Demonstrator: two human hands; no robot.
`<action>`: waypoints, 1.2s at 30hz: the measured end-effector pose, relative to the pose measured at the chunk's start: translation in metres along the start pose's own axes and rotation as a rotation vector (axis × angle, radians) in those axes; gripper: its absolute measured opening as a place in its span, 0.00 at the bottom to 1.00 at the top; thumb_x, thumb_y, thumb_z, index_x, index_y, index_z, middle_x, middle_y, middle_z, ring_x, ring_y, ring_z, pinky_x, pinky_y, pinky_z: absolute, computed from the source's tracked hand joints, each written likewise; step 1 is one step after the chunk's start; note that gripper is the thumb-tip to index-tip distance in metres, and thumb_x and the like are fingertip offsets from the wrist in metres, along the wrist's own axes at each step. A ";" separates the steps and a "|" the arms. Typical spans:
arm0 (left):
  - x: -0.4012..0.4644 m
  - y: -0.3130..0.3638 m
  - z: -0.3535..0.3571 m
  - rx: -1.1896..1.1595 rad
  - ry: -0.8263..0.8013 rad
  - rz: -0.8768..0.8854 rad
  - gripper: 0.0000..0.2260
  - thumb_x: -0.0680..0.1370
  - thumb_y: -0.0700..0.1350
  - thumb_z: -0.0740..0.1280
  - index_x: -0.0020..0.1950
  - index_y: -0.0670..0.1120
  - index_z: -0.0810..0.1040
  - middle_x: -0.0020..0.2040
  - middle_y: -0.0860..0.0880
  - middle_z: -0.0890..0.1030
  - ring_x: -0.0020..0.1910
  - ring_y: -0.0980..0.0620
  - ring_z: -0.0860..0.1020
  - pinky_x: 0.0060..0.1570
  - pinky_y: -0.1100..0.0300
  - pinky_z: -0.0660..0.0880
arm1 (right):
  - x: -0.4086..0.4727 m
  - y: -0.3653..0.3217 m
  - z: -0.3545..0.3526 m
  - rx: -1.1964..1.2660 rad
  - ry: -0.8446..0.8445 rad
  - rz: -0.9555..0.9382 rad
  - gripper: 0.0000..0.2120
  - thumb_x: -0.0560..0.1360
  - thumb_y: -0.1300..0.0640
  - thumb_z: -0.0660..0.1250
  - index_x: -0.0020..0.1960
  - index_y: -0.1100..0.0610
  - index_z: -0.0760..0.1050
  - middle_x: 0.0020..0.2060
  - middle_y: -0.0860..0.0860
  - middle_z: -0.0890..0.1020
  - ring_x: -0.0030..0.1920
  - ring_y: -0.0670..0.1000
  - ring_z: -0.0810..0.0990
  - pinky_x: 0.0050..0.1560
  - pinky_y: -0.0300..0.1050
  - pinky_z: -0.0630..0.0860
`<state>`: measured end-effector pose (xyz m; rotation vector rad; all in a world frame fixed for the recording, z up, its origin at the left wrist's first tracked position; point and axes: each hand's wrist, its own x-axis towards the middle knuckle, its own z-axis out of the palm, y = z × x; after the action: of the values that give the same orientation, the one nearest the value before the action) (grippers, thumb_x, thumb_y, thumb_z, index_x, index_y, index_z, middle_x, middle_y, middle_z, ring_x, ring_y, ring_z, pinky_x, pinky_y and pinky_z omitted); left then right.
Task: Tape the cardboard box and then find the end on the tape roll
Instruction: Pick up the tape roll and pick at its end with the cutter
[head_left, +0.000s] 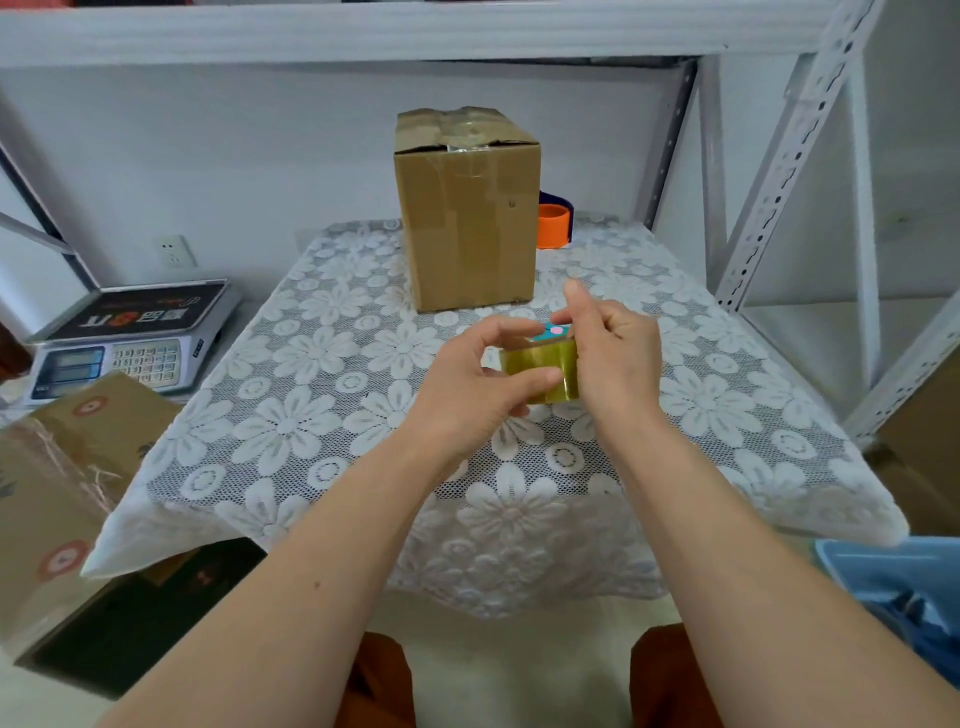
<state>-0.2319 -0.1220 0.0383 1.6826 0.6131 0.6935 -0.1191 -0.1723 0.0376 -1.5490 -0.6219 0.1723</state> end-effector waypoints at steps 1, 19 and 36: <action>-0.001 0.001 0.001 0.033 0.008 0.004 0.15 0.71 0.42 0.74 0.57 0.49 0.79 0.52 0.49 0.80 0.29 0.59 0.77 0.33 0.65 0.77 | 0.001 0.000 -0.001 0.005 0.005 0.017 0.21 0.76 0.44 0.64 0.34 0.59 0.80 0.35 0.50 0.81 0.39 0.51 0.80 0.46 0.49 0.77; -0.005 0.003 -0.006 0.150 -0.213 -0.062 0.06 0.77 0.42 0.67 0.50 0.41 0.73 0.52 0.40 0.82 0.45 0.45 0.85 0.53 0.41 0.78 | 0.002 -0.001 -0.004 0.036 -0.038 0.033 0.24 0.74 0.45 0.67 0.23 0.54 0.71 0.39 0.51 0.84 0.44 0.55 0.83 0.52 0.56 0.78; 0.002 0.004 -0.003 -0.352 -0.192 -0.166 0.08 0.78 0.38 0.64 0.54 0.34 0.73 0.36 0.43 0.68 0.30 0.55 0.76 0.54 0.45 0.78 | 0.000 -0.008 -0.005 0.081 -0.108 -0.080 0.12 0.80 0.53 0.58 0.50 0.52 0.80 0.48 0.47 0.80 0.47 0.41 0.75 0.50 0.37 0.71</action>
<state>-0.2327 -0.1190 0.0432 1.3357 0.4581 0.4816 -0.1190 -0.1772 0.0460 -1.4416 -0.7522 0.2190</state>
